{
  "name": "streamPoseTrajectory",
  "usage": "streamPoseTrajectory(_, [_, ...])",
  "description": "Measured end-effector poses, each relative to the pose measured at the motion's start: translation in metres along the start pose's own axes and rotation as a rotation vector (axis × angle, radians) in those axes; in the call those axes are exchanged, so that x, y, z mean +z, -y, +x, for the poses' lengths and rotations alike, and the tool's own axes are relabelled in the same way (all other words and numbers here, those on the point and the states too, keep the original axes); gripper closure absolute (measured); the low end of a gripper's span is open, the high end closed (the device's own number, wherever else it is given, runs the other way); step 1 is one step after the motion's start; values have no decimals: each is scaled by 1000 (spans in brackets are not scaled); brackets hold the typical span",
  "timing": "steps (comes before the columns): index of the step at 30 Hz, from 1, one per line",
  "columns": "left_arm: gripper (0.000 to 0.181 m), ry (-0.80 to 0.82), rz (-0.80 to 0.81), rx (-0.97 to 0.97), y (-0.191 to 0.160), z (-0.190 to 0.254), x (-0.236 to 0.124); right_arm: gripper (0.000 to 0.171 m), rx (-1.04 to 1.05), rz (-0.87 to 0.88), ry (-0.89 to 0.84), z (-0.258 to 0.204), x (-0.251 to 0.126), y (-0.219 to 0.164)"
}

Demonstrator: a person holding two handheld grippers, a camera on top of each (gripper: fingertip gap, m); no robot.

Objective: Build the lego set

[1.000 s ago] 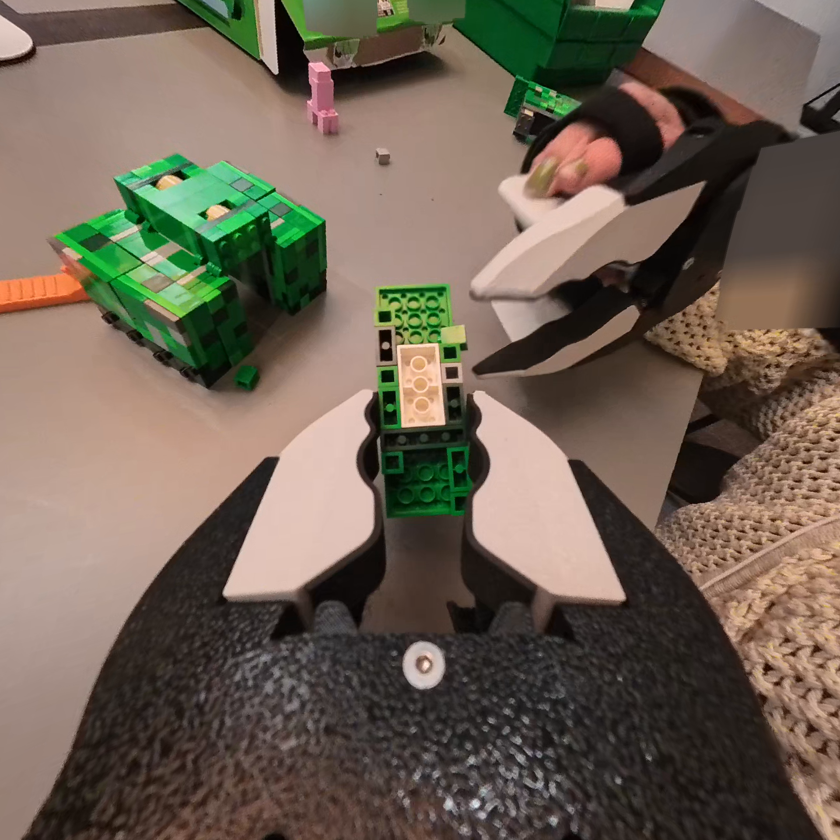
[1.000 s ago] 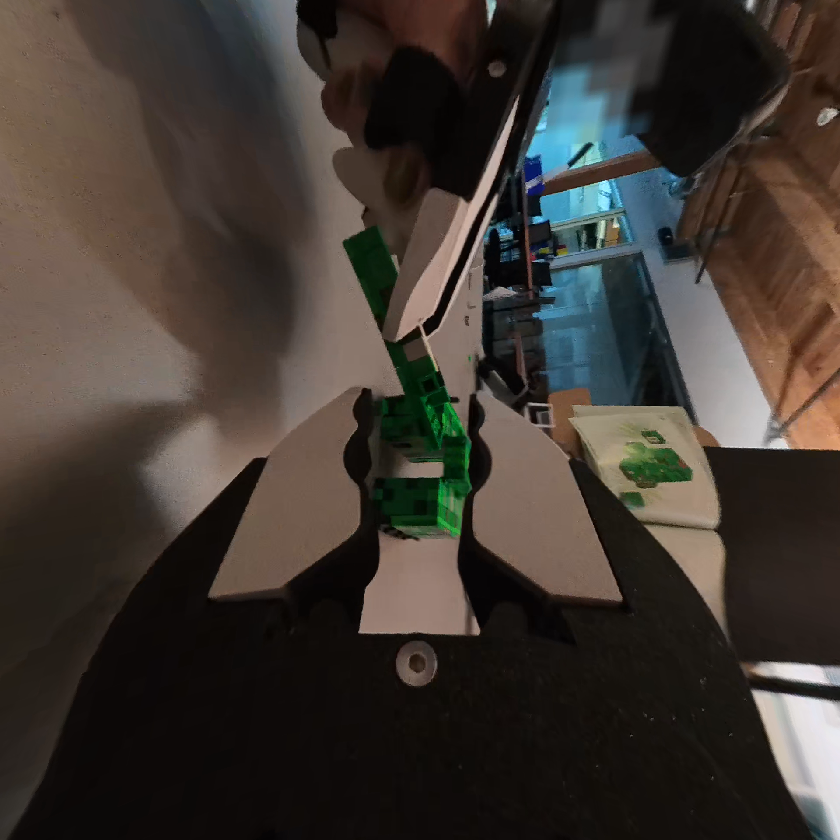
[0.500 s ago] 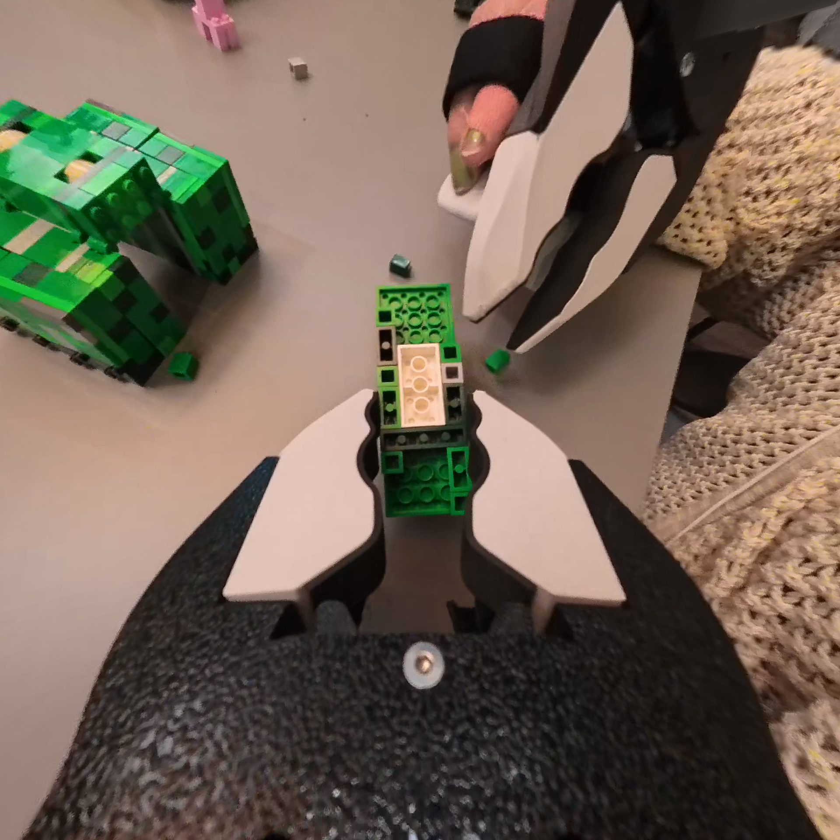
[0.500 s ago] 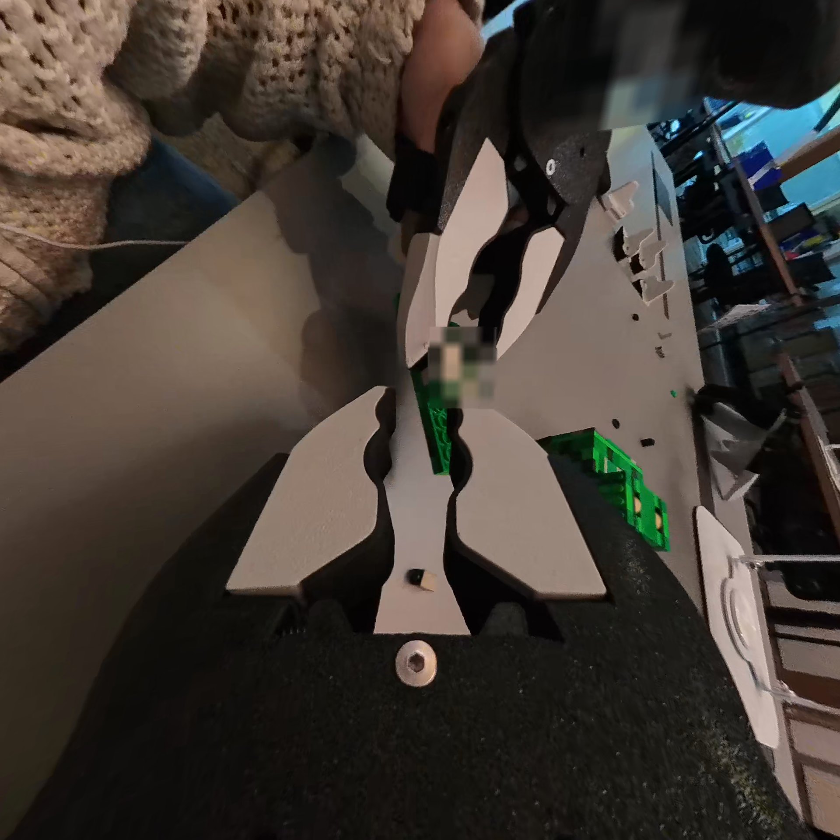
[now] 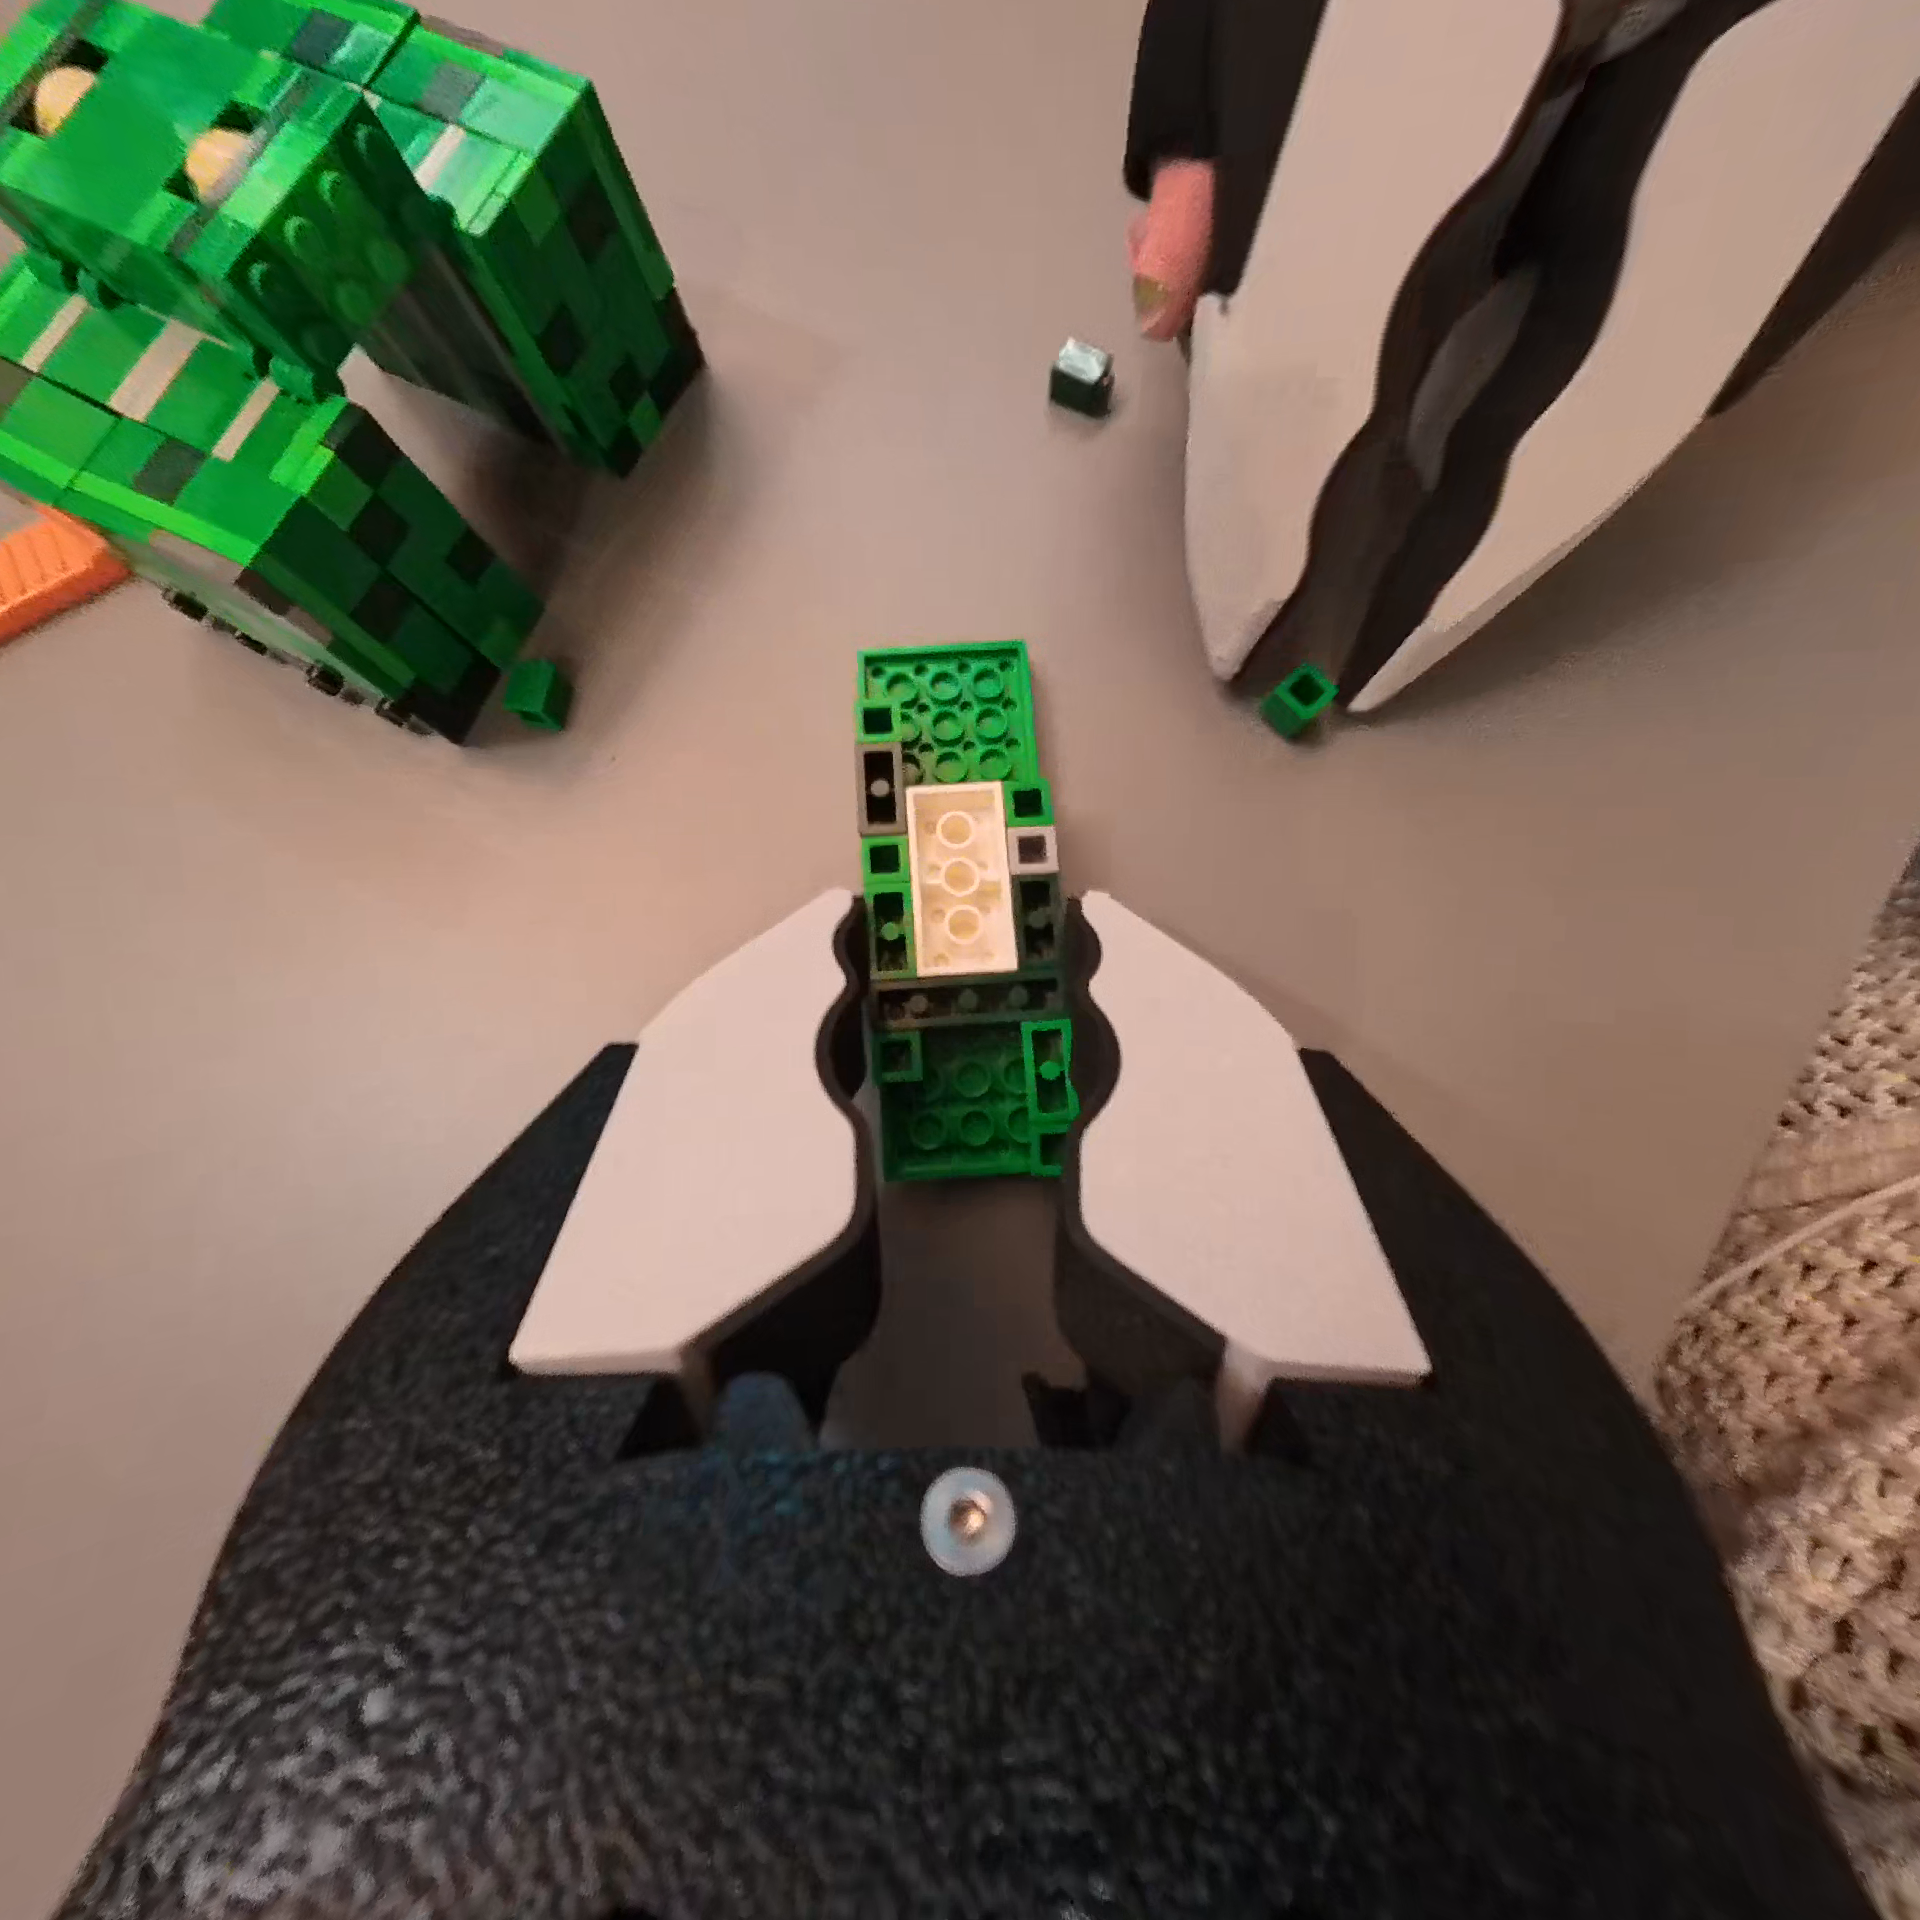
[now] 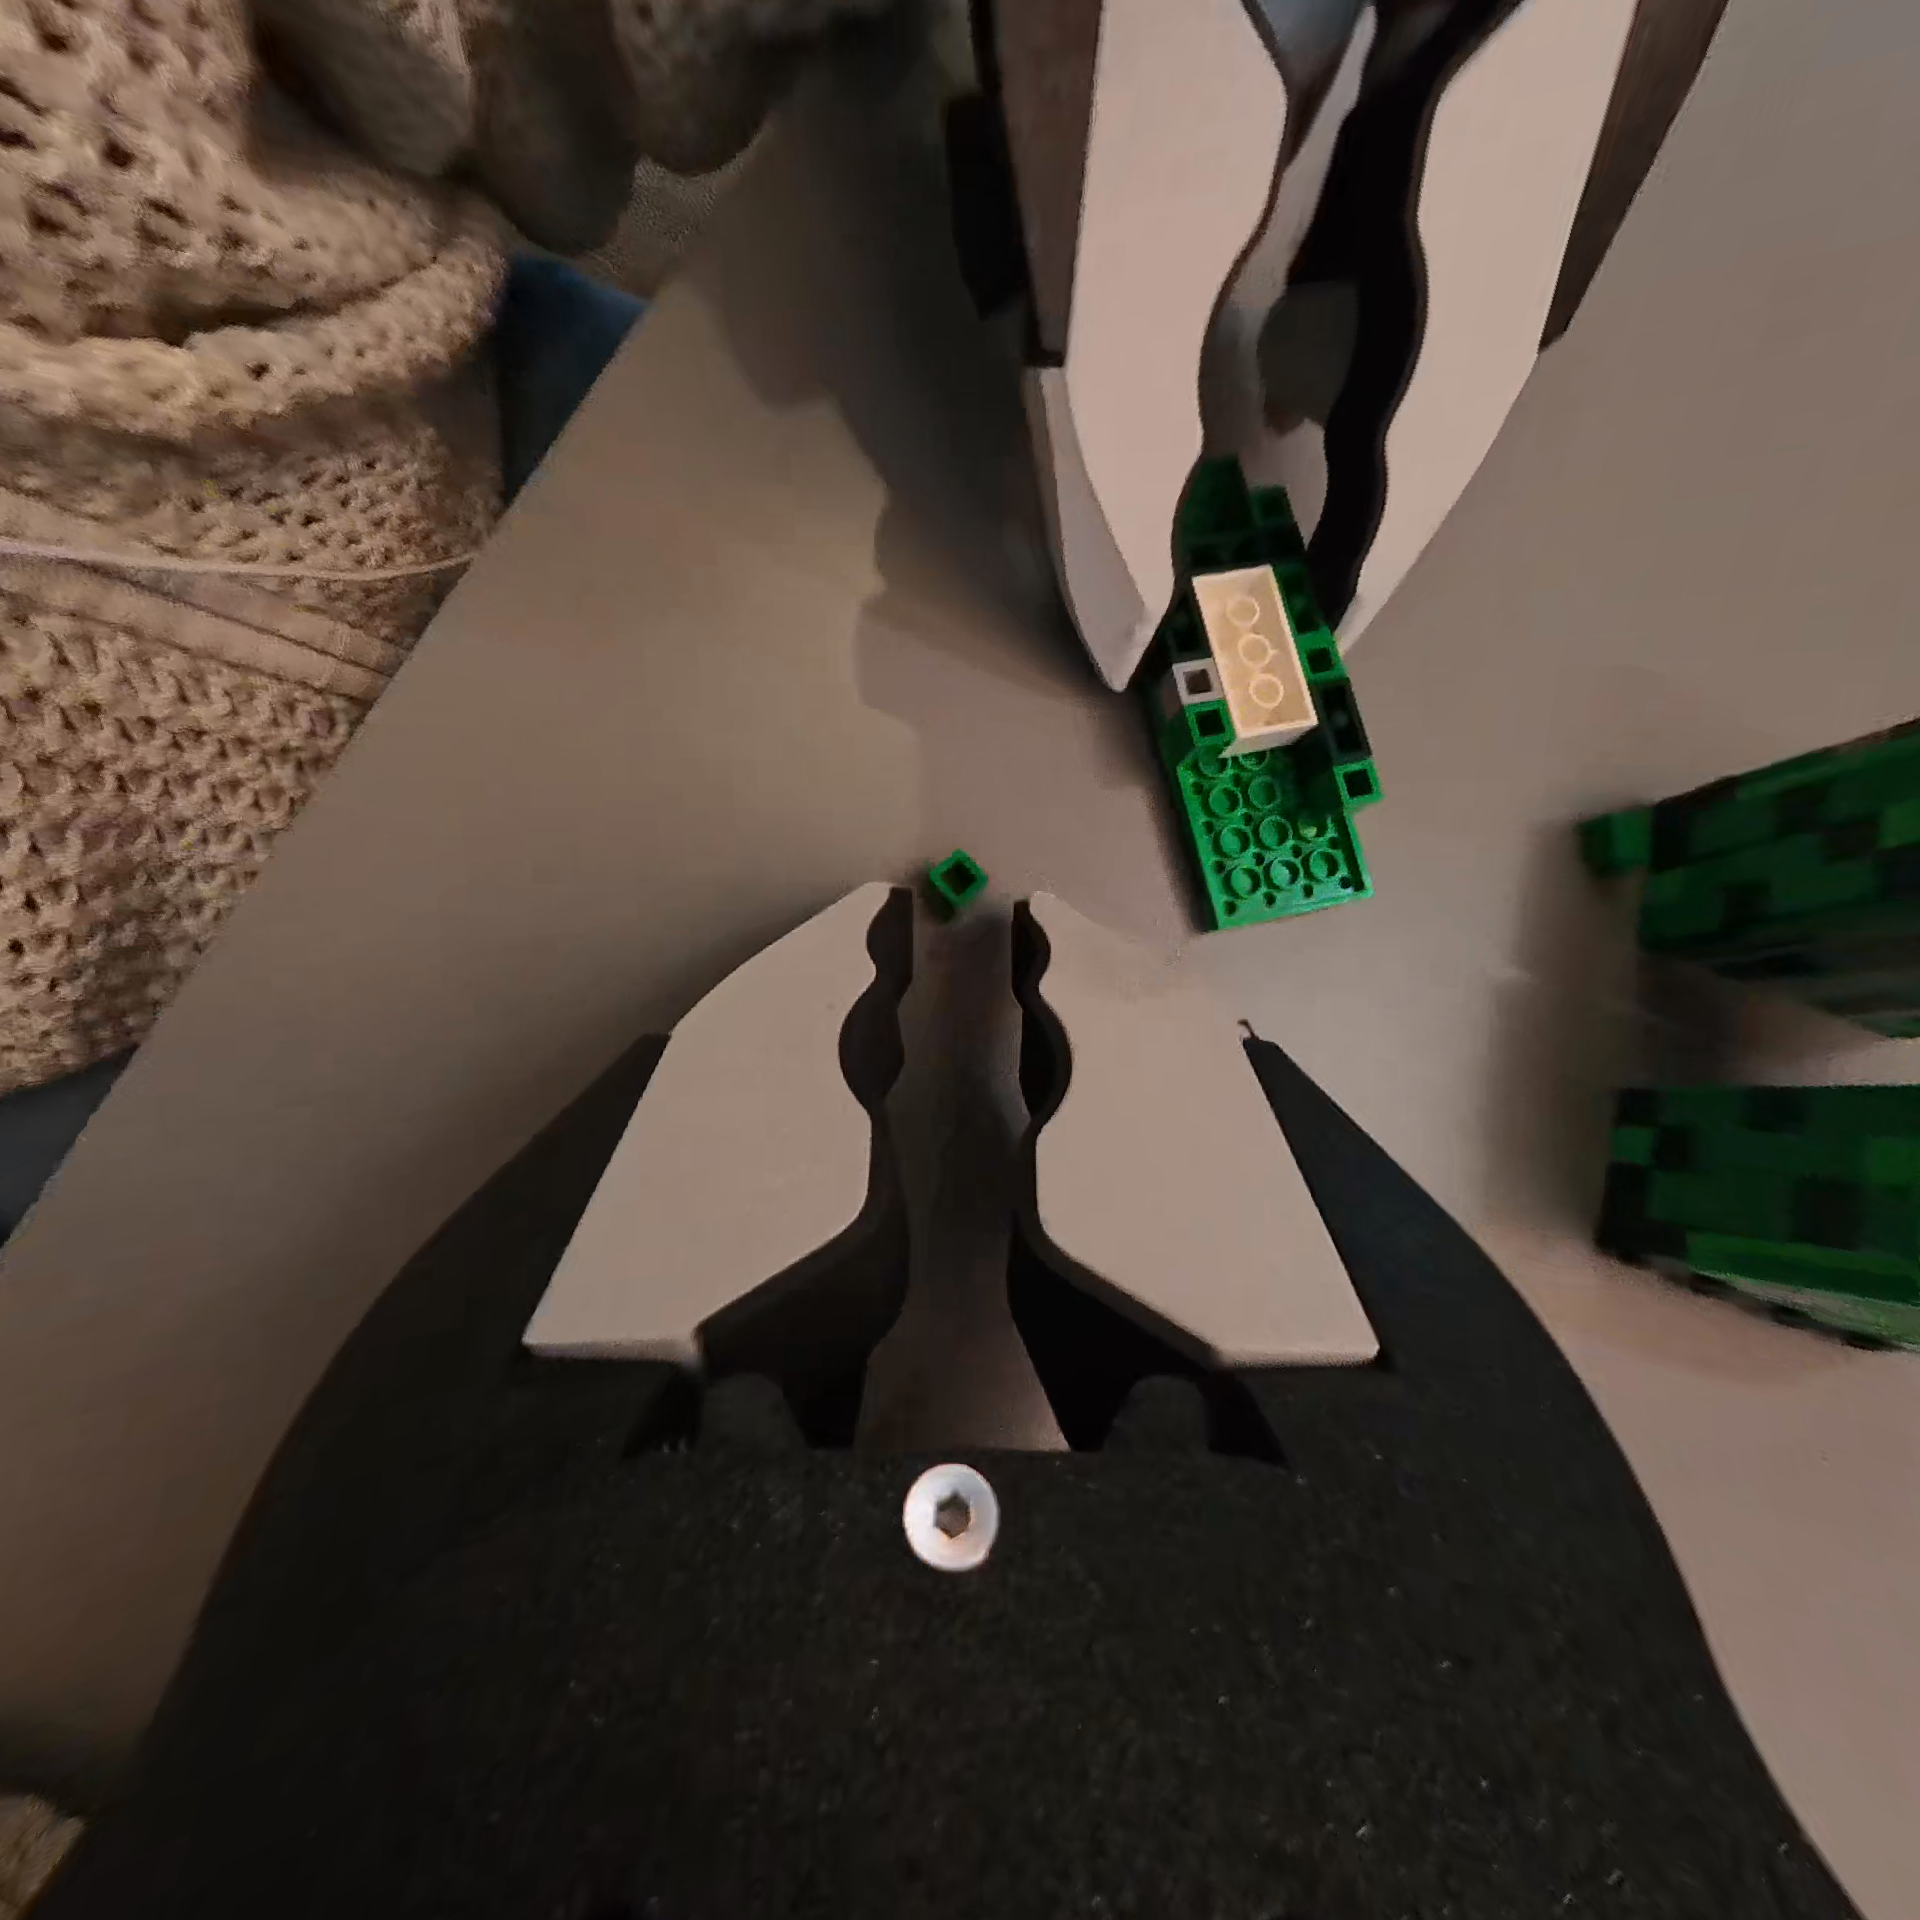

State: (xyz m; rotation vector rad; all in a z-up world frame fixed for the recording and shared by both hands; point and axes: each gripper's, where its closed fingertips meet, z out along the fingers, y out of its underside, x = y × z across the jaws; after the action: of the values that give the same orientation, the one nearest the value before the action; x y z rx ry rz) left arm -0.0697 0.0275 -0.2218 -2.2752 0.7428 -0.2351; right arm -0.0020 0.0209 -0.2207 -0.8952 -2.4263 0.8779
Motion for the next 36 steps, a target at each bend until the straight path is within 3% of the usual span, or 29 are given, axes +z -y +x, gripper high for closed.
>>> streamPoseTrajectory(1, [146, 2, 6, 4, 1, 0, 0, 153, 17, -5, 19, -1, 2, -1])
streamPoseTrajectory(15, [146, -29, 15, 30, 1, 5, 0, 161, 70, 25, 60, -4, 1, 4])
streamPoseTrajectory(26, [146, 6, 64, 52, 24, 19, 2, 162, 165, 76, -174, 33, -17, 14])
streamPoseTrajectory(36, [146, -15, 99, 12, 29, 21, 8, 162, 151, 24, -189, 33, -14, 9])
